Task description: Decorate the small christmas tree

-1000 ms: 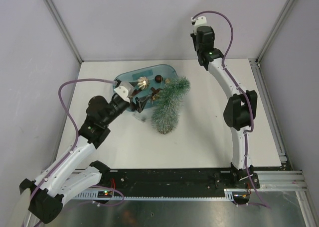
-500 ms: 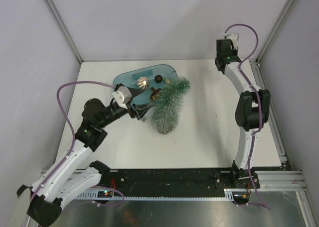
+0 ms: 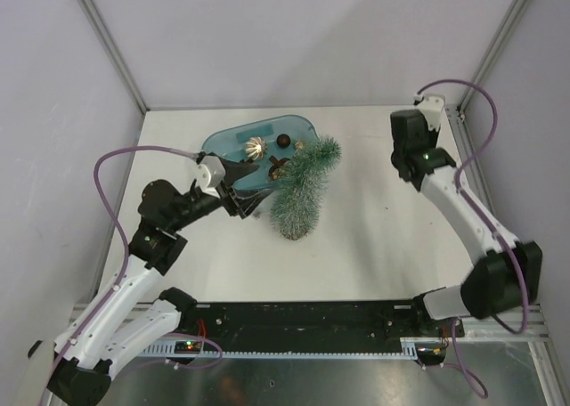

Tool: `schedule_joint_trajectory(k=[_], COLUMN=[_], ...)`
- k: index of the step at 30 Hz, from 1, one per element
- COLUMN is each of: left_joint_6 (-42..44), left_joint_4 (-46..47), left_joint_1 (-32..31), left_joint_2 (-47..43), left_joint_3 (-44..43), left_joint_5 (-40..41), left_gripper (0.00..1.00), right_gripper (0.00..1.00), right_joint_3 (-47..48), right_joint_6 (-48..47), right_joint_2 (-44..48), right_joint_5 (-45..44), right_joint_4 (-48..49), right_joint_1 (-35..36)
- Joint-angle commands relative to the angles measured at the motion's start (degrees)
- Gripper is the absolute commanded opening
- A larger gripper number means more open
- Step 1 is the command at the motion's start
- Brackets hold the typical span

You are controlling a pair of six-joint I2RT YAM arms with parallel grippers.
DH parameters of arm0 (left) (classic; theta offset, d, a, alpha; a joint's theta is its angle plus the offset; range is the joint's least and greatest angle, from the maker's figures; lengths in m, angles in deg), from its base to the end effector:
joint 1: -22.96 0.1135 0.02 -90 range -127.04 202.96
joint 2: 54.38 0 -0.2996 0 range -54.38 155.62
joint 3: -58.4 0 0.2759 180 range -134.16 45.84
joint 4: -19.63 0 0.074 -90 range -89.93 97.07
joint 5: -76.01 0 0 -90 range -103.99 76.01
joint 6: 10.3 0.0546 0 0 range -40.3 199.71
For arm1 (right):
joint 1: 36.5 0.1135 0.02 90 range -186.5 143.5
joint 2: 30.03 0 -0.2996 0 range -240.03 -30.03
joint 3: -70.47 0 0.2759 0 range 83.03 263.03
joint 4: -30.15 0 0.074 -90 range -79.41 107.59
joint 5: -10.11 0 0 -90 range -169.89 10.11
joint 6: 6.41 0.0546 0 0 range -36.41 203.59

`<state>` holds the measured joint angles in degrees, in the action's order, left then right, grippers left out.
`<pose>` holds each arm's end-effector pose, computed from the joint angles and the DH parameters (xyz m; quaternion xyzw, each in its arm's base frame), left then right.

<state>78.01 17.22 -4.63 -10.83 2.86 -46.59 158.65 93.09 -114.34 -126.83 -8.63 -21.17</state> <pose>0.1557 -0.1146 0.3972 0.3478 0.5558 -0.3606 0.6634 0.3547 0.0559 0.3666 0.1426 0.8216 -0.2537 0.4902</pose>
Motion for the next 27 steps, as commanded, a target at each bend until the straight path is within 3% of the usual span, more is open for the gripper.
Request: schedule_joint_trajectory(k=[1, 5, 12, 21, 27], left_joint_6=[-2.5, -3.46, -8.96, -10.11, -9.55], left_joint_4=[1.18, 1.17, 1.27, 1.86, 2.68], left_joint_1=[0.5, 0.51, 0.35, -1.75, -1.61], left_joint_2=[-1.33, -1.87, -2.16, -1.52, -1.64], left_joint_3=[-0.64, -0.77, -1.21, -0.26, 0.8], left_joint_5=[-1.67, -2.75, -14.1, -16.35, -13.88], left_gripper=[0.67, 0.65, 0.61, 0.6, 0.58], right_gripper=[0.09, 0.12, 0.13, 0.12, 0.12], right_joint_3=[-8.83, -13.67, -16.7, -18.46, -18.07], right_joint_6=[5.89, 10.83, 28.61, 41.27, 41.87], right_joint_2=[13.3, 22.0, 23.47, 25.53, 24.01], right_joint_5=[-2.76, -4.79, -5.66, 3.49, 4.47], right_joint_4=[-5.11, -12.86, -31.41, -36.77, -30.79], right_joint_1=[7.36, 17.3, 30.48, 49.13, 64.76])
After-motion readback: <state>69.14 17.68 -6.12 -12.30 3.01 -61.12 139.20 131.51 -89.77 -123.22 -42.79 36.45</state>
